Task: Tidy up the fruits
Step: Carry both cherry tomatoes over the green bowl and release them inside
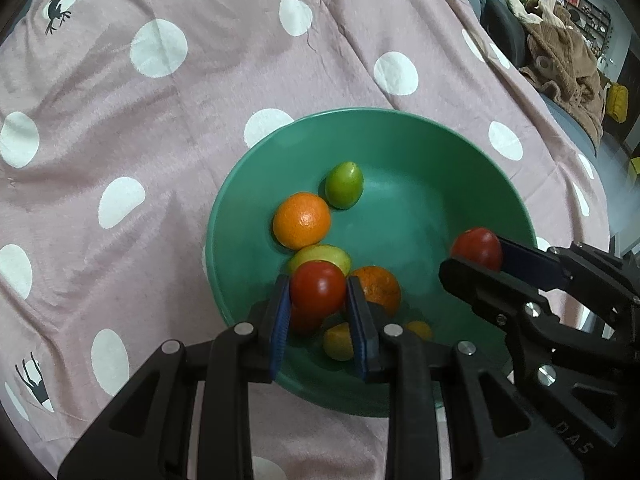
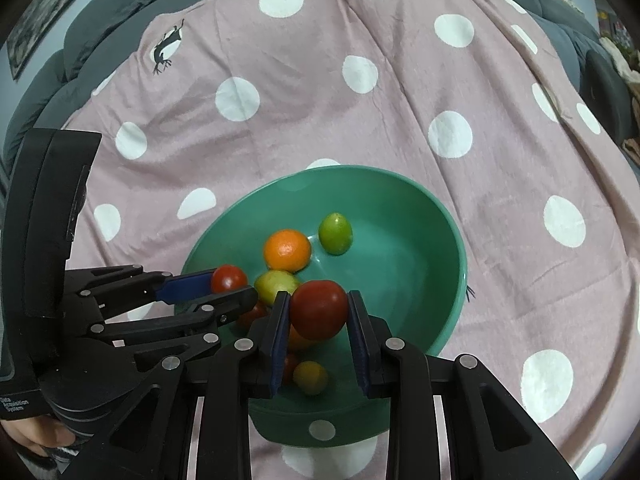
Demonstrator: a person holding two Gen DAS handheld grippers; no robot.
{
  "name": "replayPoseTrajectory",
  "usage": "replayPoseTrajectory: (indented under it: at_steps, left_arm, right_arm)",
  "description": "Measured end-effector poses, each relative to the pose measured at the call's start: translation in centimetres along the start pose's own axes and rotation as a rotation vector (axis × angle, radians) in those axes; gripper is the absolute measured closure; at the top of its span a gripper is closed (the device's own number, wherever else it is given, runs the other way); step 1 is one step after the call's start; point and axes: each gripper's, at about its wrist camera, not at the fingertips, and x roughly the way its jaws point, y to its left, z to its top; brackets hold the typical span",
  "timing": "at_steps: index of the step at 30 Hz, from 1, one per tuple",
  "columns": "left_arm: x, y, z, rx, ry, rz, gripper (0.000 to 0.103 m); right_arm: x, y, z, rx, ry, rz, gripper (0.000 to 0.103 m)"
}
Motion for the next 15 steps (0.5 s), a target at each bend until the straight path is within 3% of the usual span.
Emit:
replayPoseTrajectory:
  at_steps: [3,15]
  left_arm:
    - [0.22,-0.06,-0.06,-0.002,0.013,0.001,0.076]
    - [-0.66,-0.03,-0.11,-0.011,0.003,0.008,0.051]
  right_arm:
    - [0.15,-0.1,-0.02,0.001,0.007,-0.006,0.074]
    - [-0.08,-0.55,-0.23,0.014,0.021,-0.034,0.073]
